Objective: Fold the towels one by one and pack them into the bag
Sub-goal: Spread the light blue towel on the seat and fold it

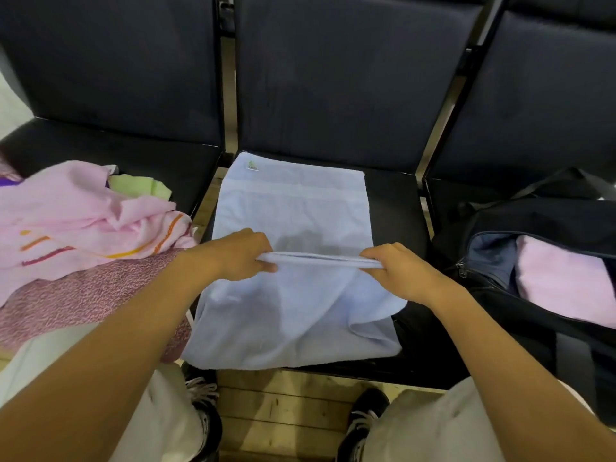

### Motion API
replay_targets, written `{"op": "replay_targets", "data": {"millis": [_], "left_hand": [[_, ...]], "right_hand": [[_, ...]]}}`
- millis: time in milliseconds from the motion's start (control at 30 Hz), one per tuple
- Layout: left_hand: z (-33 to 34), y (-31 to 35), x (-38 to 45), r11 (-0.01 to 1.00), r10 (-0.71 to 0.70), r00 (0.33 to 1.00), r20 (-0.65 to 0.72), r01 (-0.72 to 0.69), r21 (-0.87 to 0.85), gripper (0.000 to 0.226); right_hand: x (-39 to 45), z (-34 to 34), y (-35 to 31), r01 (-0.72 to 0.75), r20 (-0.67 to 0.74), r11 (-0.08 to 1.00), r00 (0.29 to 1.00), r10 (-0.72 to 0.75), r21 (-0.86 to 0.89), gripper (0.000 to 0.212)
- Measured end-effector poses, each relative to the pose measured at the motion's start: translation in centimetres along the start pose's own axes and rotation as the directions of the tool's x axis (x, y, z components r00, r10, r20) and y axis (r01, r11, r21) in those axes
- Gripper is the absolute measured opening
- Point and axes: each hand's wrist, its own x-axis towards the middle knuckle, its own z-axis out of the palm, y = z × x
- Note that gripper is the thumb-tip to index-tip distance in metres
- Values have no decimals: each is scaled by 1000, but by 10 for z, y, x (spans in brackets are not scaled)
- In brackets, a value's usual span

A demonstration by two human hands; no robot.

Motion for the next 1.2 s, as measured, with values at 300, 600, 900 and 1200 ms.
{"op": "replay_targets", "data": {"millis": [300,600,900,1200], "left_hand": [[-15,10,-3,969,73,973,-218,-121,-215,25],[-24,6,-11,996,37,985,-170,-50,-74,33],[-22,5,-7,963,24,898,-438,97,253,12],[34,-10,10,946,-109,963,247,24,324,20]], "right_hand": [[-1,-10,-10,-94,-34,993,995,97,71,44],[3,-12,-13,-43,-227,978,974,-4,-205,23],[12,-10,-16,-115,-272,925,962,13,-362,18],[13,24,-21,-132,404,911,864,299,-391,30]]}}
